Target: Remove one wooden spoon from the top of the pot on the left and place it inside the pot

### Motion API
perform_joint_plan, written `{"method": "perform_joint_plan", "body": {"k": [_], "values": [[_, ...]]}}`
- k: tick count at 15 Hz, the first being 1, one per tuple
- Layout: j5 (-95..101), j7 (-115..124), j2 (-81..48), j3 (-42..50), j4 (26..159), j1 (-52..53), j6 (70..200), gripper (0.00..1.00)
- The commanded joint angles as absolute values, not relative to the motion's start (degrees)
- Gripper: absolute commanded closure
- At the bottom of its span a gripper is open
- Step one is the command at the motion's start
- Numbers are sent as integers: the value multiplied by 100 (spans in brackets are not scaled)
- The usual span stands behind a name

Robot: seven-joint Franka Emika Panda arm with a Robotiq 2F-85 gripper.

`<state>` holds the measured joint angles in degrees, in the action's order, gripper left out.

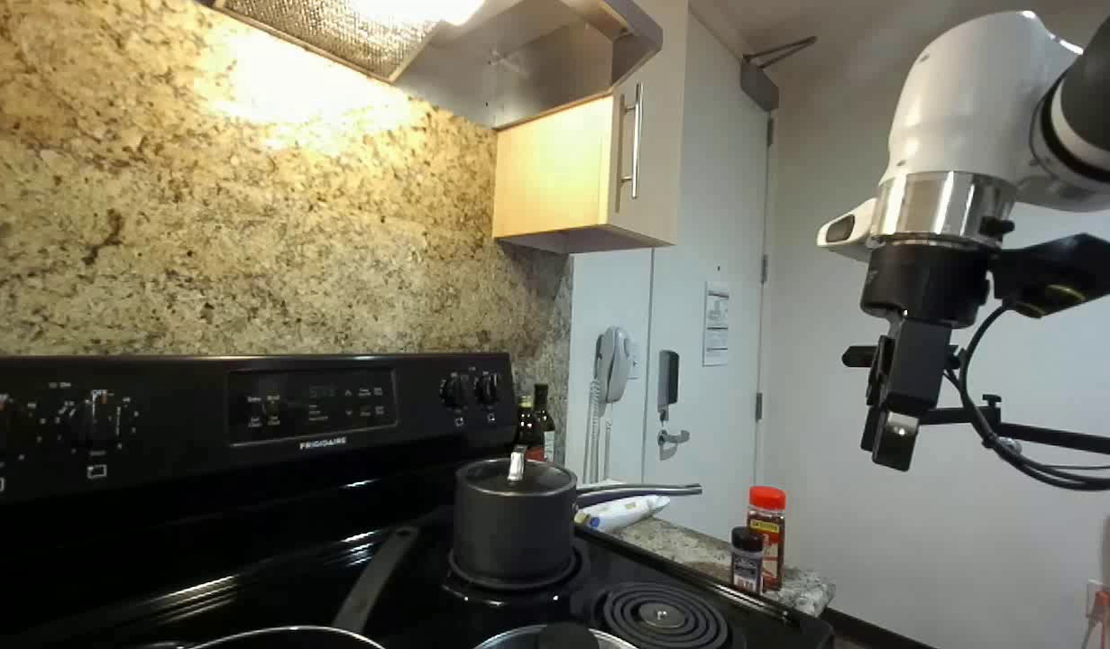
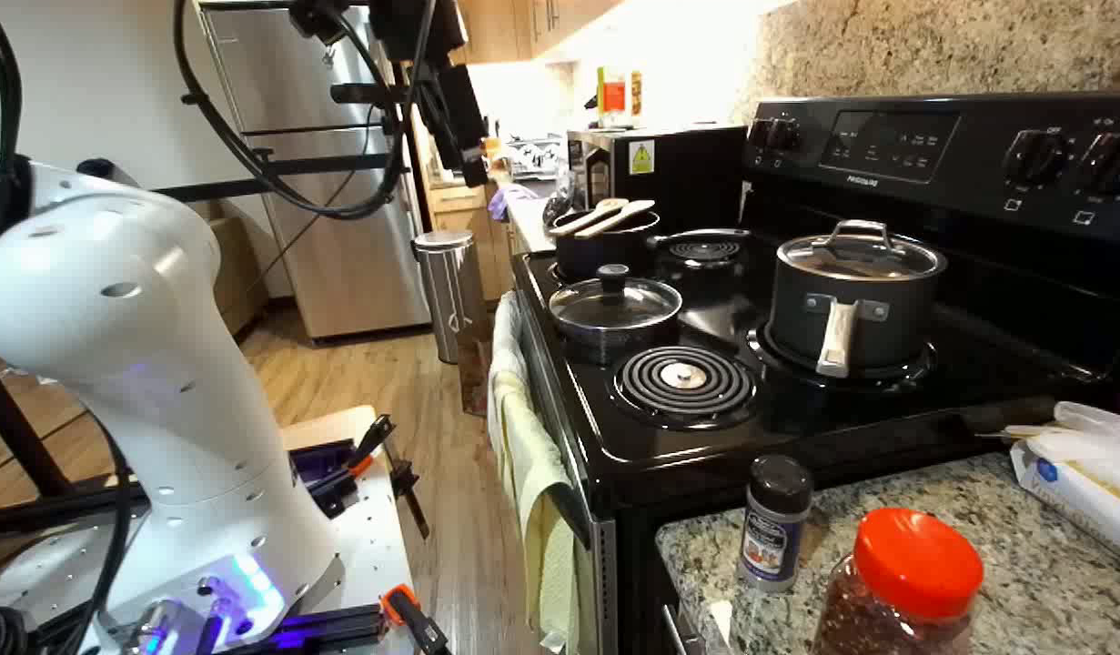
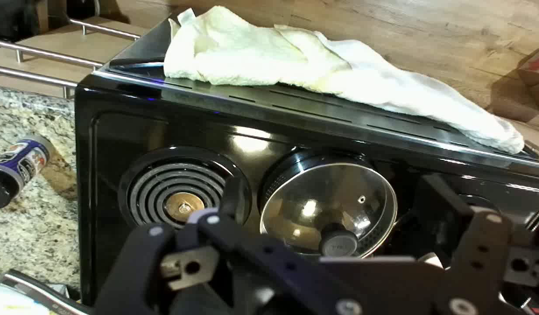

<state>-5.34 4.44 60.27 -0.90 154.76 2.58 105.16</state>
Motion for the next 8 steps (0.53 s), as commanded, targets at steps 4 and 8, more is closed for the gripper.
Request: {"method": "perform_joint_plan", "body": {"k": [4,8], "values": [[-489,289,5783,-155,15253,238,10491,0],[-316,77,5258,-259,14862,299,10433,0]]}}
